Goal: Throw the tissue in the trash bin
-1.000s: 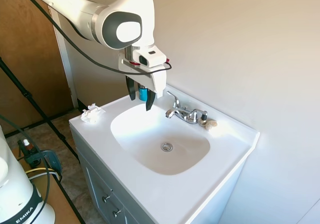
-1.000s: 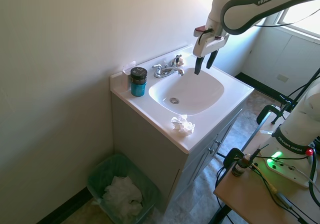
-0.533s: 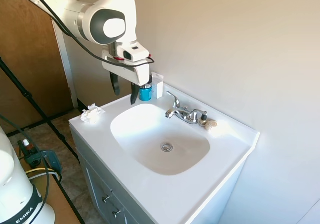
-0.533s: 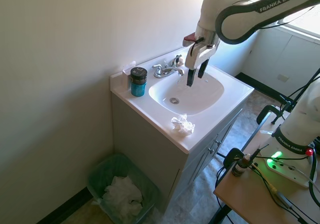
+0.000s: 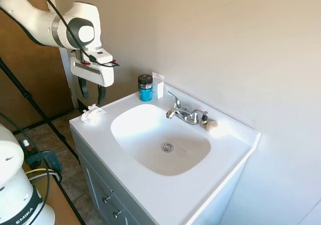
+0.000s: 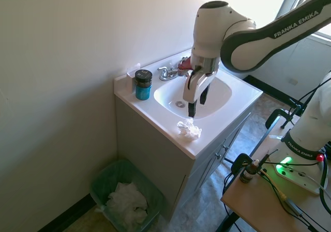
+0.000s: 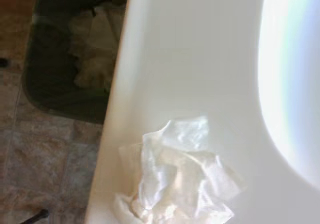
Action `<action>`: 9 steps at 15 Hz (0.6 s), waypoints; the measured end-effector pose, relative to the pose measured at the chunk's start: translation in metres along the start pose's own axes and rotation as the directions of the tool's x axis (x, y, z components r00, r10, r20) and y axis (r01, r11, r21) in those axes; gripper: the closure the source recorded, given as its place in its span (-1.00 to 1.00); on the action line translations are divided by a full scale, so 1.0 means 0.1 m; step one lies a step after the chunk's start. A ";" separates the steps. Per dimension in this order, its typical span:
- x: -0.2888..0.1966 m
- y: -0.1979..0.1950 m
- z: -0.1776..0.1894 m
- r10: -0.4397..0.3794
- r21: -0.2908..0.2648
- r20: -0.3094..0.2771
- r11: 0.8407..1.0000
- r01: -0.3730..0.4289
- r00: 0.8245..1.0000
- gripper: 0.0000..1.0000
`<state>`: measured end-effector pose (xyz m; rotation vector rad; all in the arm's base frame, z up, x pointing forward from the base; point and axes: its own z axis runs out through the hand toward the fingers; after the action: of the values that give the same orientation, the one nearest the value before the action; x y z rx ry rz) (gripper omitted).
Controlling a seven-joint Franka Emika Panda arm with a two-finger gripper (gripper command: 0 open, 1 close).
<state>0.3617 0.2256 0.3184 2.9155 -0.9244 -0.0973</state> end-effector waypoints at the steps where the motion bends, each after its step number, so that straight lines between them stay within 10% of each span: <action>1: -0.02 -0.05 0.13 -0.002 -0.003 0.012 1.000 0.002 1.000 -1.00; 3: -0.05 -0.16 0.35 -0.009 -0.001 0.033 1.000 0.009 0.999 -1.00; 4: -0.05 -0.21 0.45 -0.012 0.003 0.043 1.000 0.012 0.999 1.00; 9: 0.04 -0.33 0.69 0.001 0.002 0.078 1.000 -0.001 0.997 1.00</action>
<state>0.3779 0.2460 0.2467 2.9324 -0.9369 -0.2111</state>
